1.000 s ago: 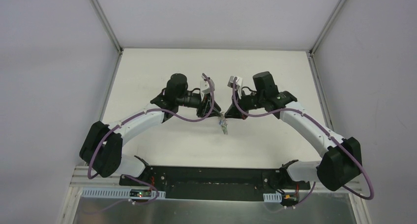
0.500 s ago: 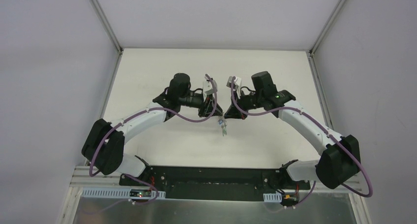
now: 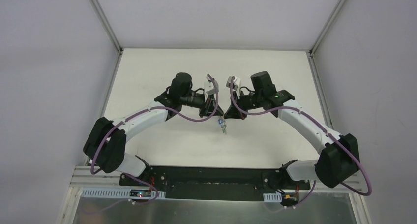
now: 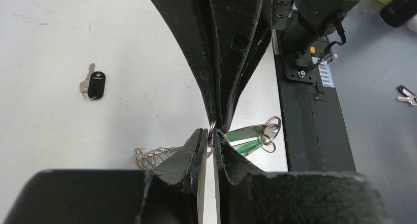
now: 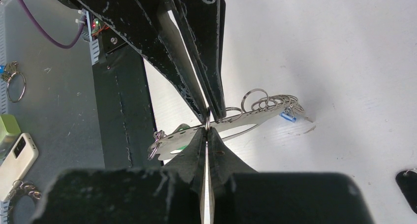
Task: Put the keys on the keyring
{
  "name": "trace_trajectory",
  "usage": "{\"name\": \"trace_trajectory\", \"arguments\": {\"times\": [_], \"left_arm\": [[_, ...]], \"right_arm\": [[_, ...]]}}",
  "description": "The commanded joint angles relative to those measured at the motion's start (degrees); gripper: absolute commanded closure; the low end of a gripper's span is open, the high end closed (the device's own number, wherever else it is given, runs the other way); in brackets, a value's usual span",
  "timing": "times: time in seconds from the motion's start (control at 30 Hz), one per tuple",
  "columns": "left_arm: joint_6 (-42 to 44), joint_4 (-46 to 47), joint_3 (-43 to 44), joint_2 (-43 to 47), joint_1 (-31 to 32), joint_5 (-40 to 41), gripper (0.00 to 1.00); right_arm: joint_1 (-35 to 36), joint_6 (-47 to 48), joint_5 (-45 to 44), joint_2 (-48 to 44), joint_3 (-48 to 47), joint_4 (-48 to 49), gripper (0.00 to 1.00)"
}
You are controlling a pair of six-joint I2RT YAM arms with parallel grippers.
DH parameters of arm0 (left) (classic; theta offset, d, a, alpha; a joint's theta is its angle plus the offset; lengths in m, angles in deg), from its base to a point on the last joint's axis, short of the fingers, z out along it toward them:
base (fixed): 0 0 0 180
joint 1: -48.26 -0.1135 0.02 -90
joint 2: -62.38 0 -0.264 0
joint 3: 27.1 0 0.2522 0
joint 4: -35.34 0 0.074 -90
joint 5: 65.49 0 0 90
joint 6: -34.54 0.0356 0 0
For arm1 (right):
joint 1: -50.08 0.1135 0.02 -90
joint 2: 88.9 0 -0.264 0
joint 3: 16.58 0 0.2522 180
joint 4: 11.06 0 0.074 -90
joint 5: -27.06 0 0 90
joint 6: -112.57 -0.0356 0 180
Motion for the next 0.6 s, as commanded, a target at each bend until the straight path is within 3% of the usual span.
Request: {"name": "trace_trajectory", "arguments": {"times": [0.0,0.17,0.33,0.57], "left_arm": [[0.6,0.9,2.4,-0.5,0.7,-2.5,0.91],[0.9,0.3,2.5,-0.8,0.9,-3.2,1.00],[7.7,-7.0,2.6,0.6,0.7,-4.4,1.00],[31.5,-31.6,6.5,4.8,0.3,-7.0,1.00]], "right_arm": [[0.4,-0.3,2.4,-0.2,-1.9,1.4,1.00],[0.3,-0.4,2.7,-0.3,-1.7,1.7,1.00],[-0.3,-1.0,2.9,-2.0,-0.7,2.8,1.00],[-5.9,-1.9,5.5,-7.4,2.7,5.0,0.57]]}}
